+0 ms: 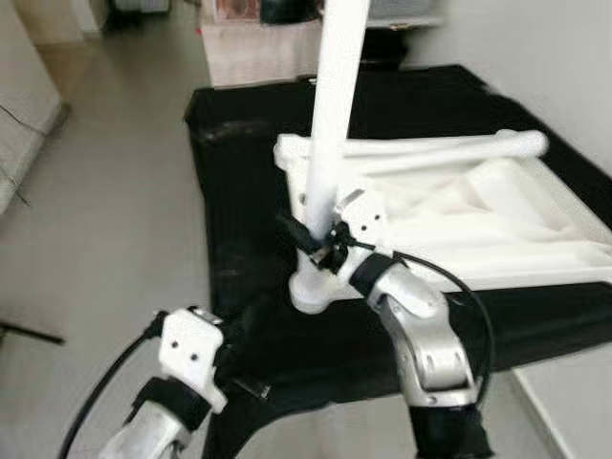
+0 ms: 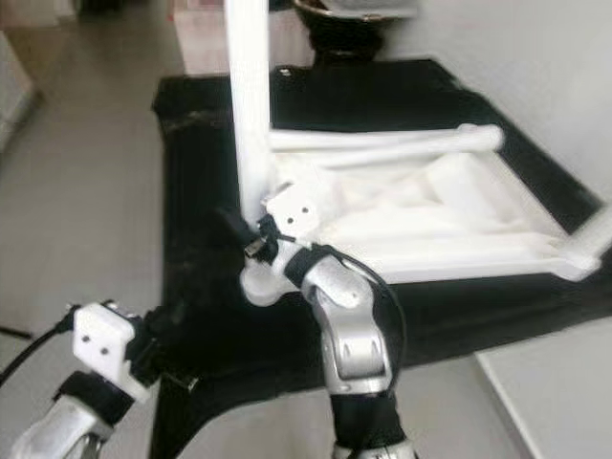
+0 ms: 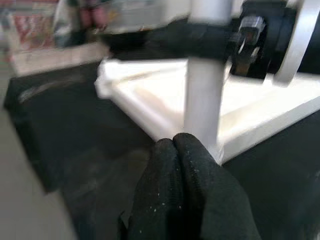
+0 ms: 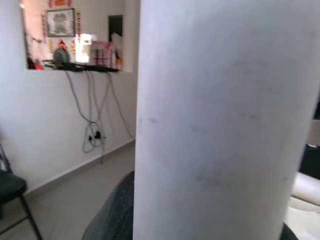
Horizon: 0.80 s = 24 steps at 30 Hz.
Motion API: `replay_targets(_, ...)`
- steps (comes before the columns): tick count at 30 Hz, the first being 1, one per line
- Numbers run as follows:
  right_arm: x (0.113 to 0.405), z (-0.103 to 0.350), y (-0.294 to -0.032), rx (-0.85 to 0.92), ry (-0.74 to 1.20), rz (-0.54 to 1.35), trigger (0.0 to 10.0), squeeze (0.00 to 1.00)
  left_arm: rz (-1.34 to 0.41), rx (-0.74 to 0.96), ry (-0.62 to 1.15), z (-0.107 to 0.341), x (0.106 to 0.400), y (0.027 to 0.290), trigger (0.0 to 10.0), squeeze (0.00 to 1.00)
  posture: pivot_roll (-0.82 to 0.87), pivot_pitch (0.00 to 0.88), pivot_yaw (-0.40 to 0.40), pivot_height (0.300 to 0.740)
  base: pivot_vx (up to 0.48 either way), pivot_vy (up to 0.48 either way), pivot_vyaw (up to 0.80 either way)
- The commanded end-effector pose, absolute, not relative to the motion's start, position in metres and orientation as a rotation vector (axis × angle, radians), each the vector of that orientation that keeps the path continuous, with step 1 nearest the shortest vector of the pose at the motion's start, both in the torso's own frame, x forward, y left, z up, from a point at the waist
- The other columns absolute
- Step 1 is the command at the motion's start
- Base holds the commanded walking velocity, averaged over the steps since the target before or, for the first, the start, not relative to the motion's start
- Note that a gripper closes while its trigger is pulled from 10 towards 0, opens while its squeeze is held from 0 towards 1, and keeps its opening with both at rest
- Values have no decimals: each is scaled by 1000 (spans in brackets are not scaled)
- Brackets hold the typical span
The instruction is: Building children table
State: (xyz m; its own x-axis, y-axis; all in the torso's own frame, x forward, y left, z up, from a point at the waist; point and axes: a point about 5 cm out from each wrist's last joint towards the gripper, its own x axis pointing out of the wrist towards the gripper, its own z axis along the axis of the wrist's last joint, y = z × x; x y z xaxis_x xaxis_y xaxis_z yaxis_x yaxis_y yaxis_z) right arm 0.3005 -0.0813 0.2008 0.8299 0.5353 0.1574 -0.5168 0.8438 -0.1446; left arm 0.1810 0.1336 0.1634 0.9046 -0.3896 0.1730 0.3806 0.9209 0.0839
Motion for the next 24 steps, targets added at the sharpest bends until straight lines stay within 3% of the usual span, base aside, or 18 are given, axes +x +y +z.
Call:
replay_targets(1, 306, 173, -91, -183, -67, 501, 0, 0, -402, 46, -178, 161, 183, 135, 10000, 0, 77, 117, -50, 740, 0, 0, 0)
replay_targets(6, 317, 173, -84, -176, -46, 546, 392, 0, -385, 52, -186, 160, 186, 134, 10000, 0, 74, 111, -51, 740, 0, 0, 0)
replay_targets(7, 316, 175, -81, -172, -56, 584, 10000, 0, -380, 52, -187, 160, 186, 135, 10000, 0, 73, 111, -52, 740, 0, 0, 0)
replay_targets(9, 315, 176, -79, -170, -63, 611, 10000, 0, -378, 52, -188, 160, 185, 135, 10000, 0, 73, 111, -52, 740, 0, 0, 0)
replay_targets(10, 315, 179, -73, -111, -53, 721, 10000, 1000, -379, 51, -187, 160, 185, 134, 10000, 0, 75, 112, -55, 740, 0, 0, 0)
replay_targets(14, 307, 203, -63, -17, -111, 967, 10000, 1000, -391, 44, -184, 160, 185, 133, 10000, 0, 75, 114, -49, 740, 0, 0, 0)
replay_targets(16, 304, 211, -68, -66, -129, 1159, 10000, 996, -396, 42, -183, 160, 184, 132, 10000, 0, 82, 117, -50, 740, 0, 0, 0)
replay_targets(18, 304, 212, -71, -91, -126, 1233, 10000, 996, -398, 41, -182, 160, 183, 132, 10000, 0, 84, 117, -51, 740, 0, 0, 0)
replay_targets(19, 308, 211, -78, -151, -108, 1312, 10000, 0, -399, 40, -182, 160, 182, 132, 10000, 0, 91, 121, -53, 740, 0, 0, 0)
replay_targets(24, 328, 213, -96, -304, -39, 1440, 10000, 0, -401, 40, -179, 160, 178, 131, 10000, 0, 111, 134, -57, 740, 0, 0, 0)
